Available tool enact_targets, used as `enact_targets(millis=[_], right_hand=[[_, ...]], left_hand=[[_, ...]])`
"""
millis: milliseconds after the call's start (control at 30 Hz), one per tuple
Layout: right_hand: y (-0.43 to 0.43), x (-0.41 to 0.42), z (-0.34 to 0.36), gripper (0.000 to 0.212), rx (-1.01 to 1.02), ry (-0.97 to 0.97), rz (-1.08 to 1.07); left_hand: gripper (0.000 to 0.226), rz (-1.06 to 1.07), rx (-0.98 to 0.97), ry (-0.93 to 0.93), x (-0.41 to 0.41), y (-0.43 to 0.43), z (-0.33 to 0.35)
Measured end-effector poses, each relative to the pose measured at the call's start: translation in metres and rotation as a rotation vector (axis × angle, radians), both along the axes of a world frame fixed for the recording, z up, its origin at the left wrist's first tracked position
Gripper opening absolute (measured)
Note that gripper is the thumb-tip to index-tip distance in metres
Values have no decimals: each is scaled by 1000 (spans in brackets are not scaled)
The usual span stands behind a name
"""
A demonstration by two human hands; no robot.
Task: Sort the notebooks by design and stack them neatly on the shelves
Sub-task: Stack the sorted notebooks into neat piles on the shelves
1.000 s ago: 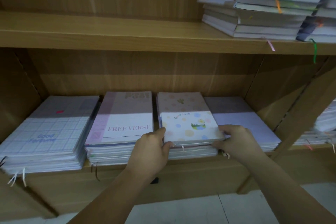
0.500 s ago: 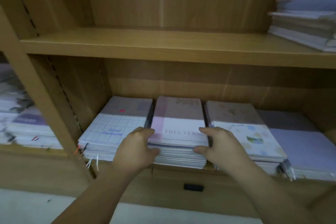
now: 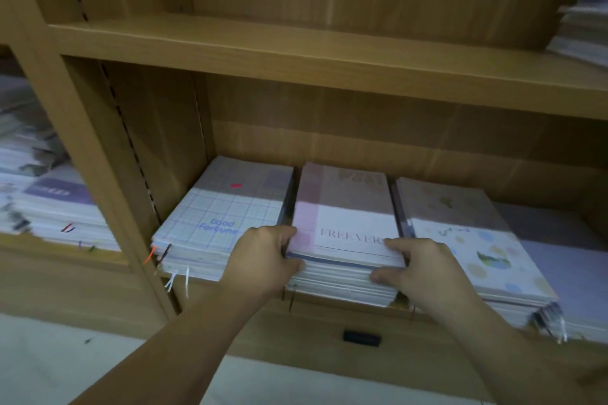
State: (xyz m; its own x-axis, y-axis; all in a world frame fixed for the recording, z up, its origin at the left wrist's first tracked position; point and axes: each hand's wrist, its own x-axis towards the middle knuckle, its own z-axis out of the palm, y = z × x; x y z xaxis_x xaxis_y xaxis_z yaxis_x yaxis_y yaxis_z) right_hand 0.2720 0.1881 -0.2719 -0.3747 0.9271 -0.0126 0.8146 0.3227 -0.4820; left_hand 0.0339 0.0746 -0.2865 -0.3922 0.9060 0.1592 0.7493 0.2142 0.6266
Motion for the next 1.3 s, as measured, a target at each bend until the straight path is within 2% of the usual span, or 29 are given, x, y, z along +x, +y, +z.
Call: enact_targets(millis=[133,367,567,600,667,700,767,967,1033,1100,1133,1200,1300], right_hand=[[-1,2,0,75,28,-32,-8],[-5,0,1,73,20,-27,-4],[-3,2,5,73,-13,-10,10],[-3,3,6,73,-17,-12,13],[-4,3,4,70,-19,-20,13],[-4,3,4,68,-17,-22,12],[-4,3,4,65,-2,-34,17],[-6,2,-3,65,2,-33,-2],[-8,3,-2,71,-24,-17,17],[-12,5,0,81,-80,32,46],[-13,8,2,82,-112,72,51],[-13,17,11,72,-119,136,53],[-9,38,23,42,86,119,-13]], left_hand=[[33,27,8,-38,0,1,-3],[29,-7,-37,79,-1,0,-2],[41,-19,-8,34,-4,-4,0],[35,-14,-7,37,-4,-3,0],[10,-3,-20,104,-2,-2,-1],[7,4,-24,134,-1,-2,-1],[18,19,-34,155,1,-1,-4],[11,4,-69,203,6,-2,-2],[15,-7,-76,222,8,-6,0],[5,1,-60,217,6,-14,4],[9,16,-38,221,6,-17,6],[19,49,45,268,6,-21,8],[6,29,268,328,25,-20,14]])
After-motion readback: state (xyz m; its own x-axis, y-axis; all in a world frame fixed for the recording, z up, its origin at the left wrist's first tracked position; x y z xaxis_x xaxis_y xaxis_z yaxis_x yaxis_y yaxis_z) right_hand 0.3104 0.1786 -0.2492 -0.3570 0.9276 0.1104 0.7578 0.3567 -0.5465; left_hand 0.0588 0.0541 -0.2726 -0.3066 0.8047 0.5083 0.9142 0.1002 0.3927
